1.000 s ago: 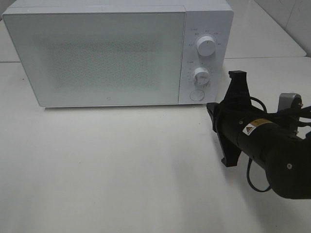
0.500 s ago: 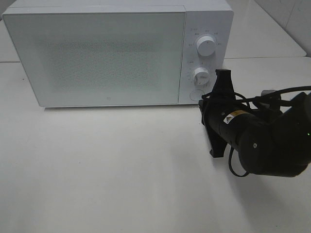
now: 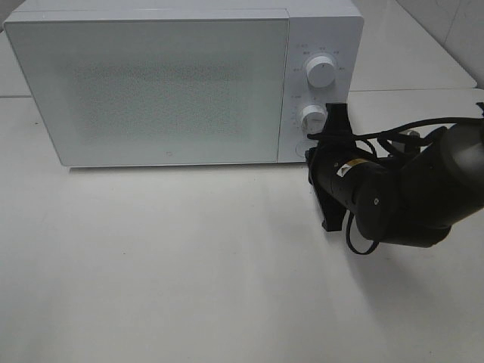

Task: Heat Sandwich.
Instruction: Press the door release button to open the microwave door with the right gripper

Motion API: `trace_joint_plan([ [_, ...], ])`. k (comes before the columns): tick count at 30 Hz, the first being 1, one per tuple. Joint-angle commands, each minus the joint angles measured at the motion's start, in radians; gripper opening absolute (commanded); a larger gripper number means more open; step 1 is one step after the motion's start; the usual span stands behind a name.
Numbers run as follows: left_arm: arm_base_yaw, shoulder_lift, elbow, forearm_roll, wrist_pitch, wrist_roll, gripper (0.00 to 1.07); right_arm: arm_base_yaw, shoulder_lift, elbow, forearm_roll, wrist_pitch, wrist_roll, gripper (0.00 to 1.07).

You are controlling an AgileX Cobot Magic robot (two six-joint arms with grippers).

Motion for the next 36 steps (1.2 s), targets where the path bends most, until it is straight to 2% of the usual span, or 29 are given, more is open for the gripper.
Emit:
trace_joint_plan([
  [1, 0.004, -0.021, 0.004, 0.0, -0.006, -0.006, 0.97, -0.008, 0.01, -0.023, -0.01, 0.017, -0.019, 0.0],
  [10, 0.004, -0.021, 0.004, 0.0, -0.006, -0.005, 0.97, -0.02, 0.078, -0.092, -0.015, 0.025, -0.023, 0.0],
  [25, 0.004, -0.021, 0.004, 0.0, -0.006, -0.003, 0.97, -0.066, 0.108, -0.152, -0.004, 0.042, -0.075, 0.0],
  [36, 0.004, -0.021, 0.004, 0.0, -0.006, -0.003, 0.97, -0.066, 0.129, -0.185, 0.015, 0.036, -0.079, 0.0],
])
